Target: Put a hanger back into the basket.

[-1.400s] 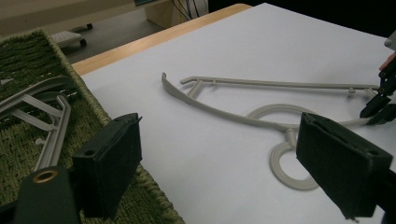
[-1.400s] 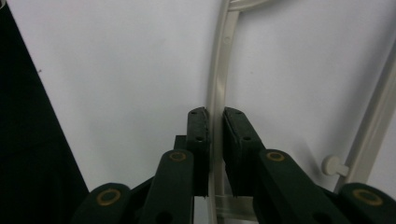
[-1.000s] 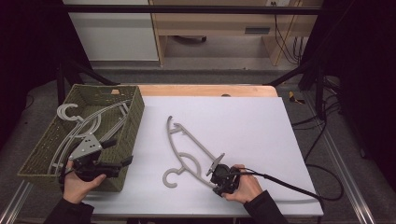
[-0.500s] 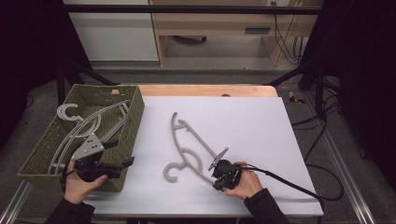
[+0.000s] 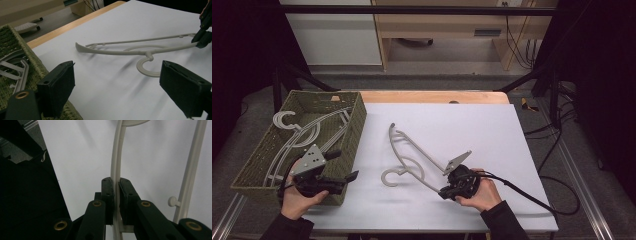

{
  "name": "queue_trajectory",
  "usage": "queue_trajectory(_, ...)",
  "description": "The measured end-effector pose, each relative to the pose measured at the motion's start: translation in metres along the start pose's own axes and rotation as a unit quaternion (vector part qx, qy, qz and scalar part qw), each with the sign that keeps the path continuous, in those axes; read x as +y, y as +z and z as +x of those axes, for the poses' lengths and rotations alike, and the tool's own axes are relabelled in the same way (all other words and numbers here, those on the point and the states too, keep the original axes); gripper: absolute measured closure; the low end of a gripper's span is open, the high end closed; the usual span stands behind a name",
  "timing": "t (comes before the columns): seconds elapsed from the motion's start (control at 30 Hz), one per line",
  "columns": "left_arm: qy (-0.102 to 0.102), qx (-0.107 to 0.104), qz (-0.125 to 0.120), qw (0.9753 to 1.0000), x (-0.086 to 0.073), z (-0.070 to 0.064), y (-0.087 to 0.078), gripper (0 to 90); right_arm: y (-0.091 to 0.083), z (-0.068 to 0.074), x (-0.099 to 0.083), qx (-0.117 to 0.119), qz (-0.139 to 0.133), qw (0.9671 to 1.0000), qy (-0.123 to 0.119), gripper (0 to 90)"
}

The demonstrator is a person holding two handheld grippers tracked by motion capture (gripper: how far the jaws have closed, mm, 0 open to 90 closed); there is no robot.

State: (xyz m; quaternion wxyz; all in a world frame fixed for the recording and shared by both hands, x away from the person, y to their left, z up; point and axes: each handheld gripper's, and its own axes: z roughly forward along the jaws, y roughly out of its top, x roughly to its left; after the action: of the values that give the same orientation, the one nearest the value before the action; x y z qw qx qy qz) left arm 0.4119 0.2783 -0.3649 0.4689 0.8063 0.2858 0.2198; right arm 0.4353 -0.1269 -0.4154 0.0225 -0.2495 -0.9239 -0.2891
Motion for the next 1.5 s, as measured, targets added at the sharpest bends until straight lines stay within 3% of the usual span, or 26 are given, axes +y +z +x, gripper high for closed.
queue_trajectory(0.13,0.005,-0.003,0.002,1.0,0.001,-0.002,0.0,12.2,-0.009,0.001,0.0,0.002,-0.015,0.9999,-0.006,83.1)
queue_trajectory(0.3,0.025,-0.003,0.01,0.9996,0.004,-0.005,0.002,11.6,-0.023,0.001,0.0,0.028,-0.037,0.9989,-0.012,83.1)
queue_trajectory(0.4,0.035,-0.006,0.013,0.9993,0.005,-0.008,0.004,11.2,-0.027,0.001,0.001,0.032,-0.046,0.9983,-0.018,83.1)
queue_trajectory(0.5,0.049,-0.011,0.021,0.9985,0.008,-0.011,0.007,10.3,-0.031,0.001,0.002,0.038,-0.051,0.9976,-0.027,83.1)
queue_trajectory(0.53,0.051,-0.012,0.02,0.9984,0.009,-0.012,0.009,10.1,-0.033,0.001,0.002,0.047,-0.052,0.9968,-0.04,83.1)
queue_trajectory(0.57,0.064,-0.015,0.023,0.9976,0.012,-0.015,0.012,9.9,-0.034,0.002,0.003,0.054,-0.054,0.9963,-0.039,83.0)
queue_trajectory(0.6,0.064,-0.015,0.023,0.9976,0.012,-0.015,0.012,9.7,-0.034,0.002,0.003,0.054,-0.054,0.9963,-0.039,83.0)
queue_trajectory(0.63,0.076,-0.022,0.025,0.9966,0.014,-0.019,0.015,9.7,-0.035,0.003,0.003,0.066,-0.047,0.9952,-0.055,83.0)
queue_trajectory(0.73,0.088,-0.029,0.027,0.9954,0.016,-0.022,0.019,9.7,-0.035,0.004,0.003,0.078,-0.045,0.9939,-0.064,83.0)
queue_trajectory(0.77,0.101,-0.034,0.034,0.9938,0.016,-0.025,0.022,9.7,-0.034,0.005,0.003,0.085,-0.04,0.9931,-0.071,83.0)
queue_trajectory(0.8,0.101,-0.034,0.034,0.9938,0.016,-0.025,0.022,9.7,-0.034,0.005,0.003,0.085,-0.04,0.9931,-0.071,83.0)
queue_trajectory(0.83,0.118,-0.036,0.045,0.9914,0.017,-0.026,0.025,9.9,-0.034,0.006,0.002,0.095,-0.034,0.9916,-0.08,83.0)
queue_trajectory(0.87,0.118,-0.036,0.045,0.9914,0.017,-0.026,0.025,9.9,-0.033,0.007,0.001,0.096,-0.031,0.9916,-0.081,83.0)
queue_trajectory(0.97,0.141,-0.039,0.053,0.9877,0.017,-0.031,0.028,10.1,-0.034,0.008,0.001,0.105,-0.028,0.9905,-0.085,83.0)
queue_trajectory(1.13,0.16,-0.04,0.06,0.9845,0.018,-0.034,0.032,10.9,-0.034,0.009,0.001,0.113,-0.025,0.9892,-0.089,83.0)
queue_trajectory(1.17,0.17,-0.04,0.067,0.9824,0.018,-0.035,0.035,11.4,-0.034,0.009,0.0,0.117,-0.02,0.9886,-0.093,83.0)
queue_trajectory(1.2,0.17,-0.04,0.067,0.9824,0.018,-0.035,0.035,11.8,-0.034,0.009,0.0,0.117,-0.02,0.9886,-0.093,83.0)
queue_trajectory(1.23,0.183,-0.042,0.079,0.9791,0.019,-0.038,0.039,12.5,-0.034,0.01,0.0,0.116,-0.018,0.9887,-0.092,83.0)
queue_trajectory(1.27,0.183,-0.042,0.079,0.9791,0.019,-0.038,0.039,13.1,-0.034,0.01,0.0,0.116,-0.018,0.9887,-0.092,83.0)
queue_trajectory(1.3,0.194,-0.042,0.085,0.9764,0.019,-0.041,0.041,13.8,-0.034,0.011,0.0,0.12,-0.016,0.9883,-0.093,83.0)
queue_trajectory(1.33,0.194,-0.042,0.085,0.9764,0.019,-0.041,0.041,15.2,-0.034,0.011,0.0,0.125,-0.015,0.9873,-0.097,83.0)
queue_trajectory(1.37,0.203,-0.043,0.089,0.9741,0.019,-0.044,0.042,16.4,-0.034,0.012,0.0,0.127,-0.013,0.9871,-0.097,82.9)
queue_trajectory(1.47,0.211,-0.045,0.092,0.9721,0.019,-0.047,0.043,18.1,-0.032,0.012,0.0,0.132,-0.017,0.9857,-0.103,82.9)
queue_trajectory(1.5,0.222,-0.046,0.096,0.9692,0.019,-0.049,0.044,20.7,-0.033,0.013,-0.001,0.136,-0.012,0.9852,-0.103,82.9)
